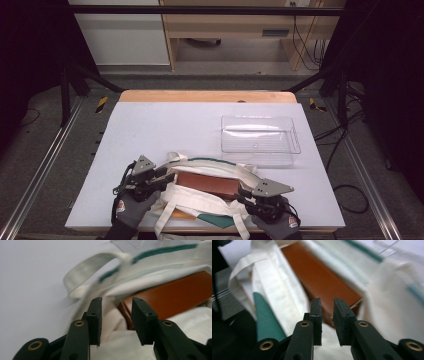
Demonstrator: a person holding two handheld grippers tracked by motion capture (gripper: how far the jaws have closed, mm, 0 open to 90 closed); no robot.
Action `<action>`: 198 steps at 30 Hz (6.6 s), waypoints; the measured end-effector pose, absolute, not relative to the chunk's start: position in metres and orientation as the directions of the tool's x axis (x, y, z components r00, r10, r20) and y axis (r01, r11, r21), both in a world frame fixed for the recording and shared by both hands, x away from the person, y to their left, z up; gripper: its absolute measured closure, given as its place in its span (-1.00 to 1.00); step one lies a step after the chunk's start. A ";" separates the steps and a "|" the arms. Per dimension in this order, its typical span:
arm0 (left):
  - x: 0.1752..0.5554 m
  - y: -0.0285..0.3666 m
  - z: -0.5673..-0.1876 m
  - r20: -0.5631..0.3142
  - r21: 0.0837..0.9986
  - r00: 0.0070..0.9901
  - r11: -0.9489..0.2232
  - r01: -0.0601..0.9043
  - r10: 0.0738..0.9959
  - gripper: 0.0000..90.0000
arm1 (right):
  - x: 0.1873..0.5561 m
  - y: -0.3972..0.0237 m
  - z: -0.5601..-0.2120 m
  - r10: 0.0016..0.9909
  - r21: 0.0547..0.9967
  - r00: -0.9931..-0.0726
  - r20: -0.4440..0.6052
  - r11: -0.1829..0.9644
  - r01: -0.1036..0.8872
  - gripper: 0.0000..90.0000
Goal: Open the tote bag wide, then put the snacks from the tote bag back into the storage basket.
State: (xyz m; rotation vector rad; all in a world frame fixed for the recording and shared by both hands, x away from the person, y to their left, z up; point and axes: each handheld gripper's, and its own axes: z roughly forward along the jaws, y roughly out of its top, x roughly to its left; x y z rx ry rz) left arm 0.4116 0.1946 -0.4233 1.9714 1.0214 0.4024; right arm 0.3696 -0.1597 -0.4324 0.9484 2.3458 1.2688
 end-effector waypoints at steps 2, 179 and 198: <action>0.402 0.190 -0.422 -0.070 0.814 0.636 -0.324 0.481 0.768 0.21 | 0.375 -0.167 -0.429 0.707 0.840 -0.706 0.030 0.365 0.401 0.61; 0.421 0.281 -0.436 -0.065 0.854 0.510 -0.217 0.474 0.857 -0.35 | 0.427 -0.107 -0.435 0.478 0.680 -0.877 -0.048 0.659 0.322 -0.18; 0.420 0.281 -0.436 -0.065 0.850 0.512 -0.221 0.478 0.857 -0.35 | 0.417 -0.108 -0.436 0.507 0.699 -0.862 0.004 0.615 0.365 -0.21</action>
